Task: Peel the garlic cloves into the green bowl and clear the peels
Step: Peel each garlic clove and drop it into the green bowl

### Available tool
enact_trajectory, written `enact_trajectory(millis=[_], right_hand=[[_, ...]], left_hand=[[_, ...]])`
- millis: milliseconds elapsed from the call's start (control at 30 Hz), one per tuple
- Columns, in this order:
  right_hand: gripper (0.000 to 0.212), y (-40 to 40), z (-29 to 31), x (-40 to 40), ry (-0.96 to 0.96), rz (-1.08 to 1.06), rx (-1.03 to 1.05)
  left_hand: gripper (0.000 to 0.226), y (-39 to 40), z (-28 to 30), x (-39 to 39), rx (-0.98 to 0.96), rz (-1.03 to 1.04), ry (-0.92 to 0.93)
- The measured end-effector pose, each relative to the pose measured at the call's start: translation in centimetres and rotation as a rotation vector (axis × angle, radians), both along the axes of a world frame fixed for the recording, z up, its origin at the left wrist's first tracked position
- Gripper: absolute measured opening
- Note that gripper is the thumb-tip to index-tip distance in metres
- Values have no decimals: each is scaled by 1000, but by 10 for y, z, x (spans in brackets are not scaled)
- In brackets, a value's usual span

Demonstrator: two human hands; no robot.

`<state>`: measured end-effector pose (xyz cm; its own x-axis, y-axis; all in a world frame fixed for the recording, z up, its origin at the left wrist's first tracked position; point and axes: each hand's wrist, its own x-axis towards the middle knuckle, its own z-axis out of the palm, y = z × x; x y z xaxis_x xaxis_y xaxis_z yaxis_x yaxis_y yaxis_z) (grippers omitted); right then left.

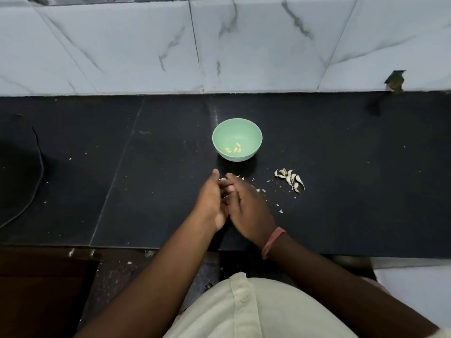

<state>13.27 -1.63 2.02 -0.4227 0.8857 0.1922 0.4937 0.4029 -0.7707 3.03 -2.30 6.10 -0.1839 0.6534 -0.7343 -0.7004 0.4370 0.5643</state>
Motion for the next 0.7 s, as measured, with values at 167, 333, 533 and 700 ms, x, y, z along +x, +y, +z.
enact_trajectory(millis=[167, 333, 533, 700], right_hand=[[61, 0, -17, 11, -210, 24, -26], [33, 20, -29, 53, -297, -267, 70], [18, 68, -17, 99, -566, -508, -68], [23, 90, -21, 109, -667, -417, -30]], left_hand=[[72, 10, 9, 3, 73, -69, -57], [49, 18, 4, 7, 96, -4, 51], [32, 23, -6, 37, -56, -128, 72], [29, 29, -10, 60, -83, -174, 79]])
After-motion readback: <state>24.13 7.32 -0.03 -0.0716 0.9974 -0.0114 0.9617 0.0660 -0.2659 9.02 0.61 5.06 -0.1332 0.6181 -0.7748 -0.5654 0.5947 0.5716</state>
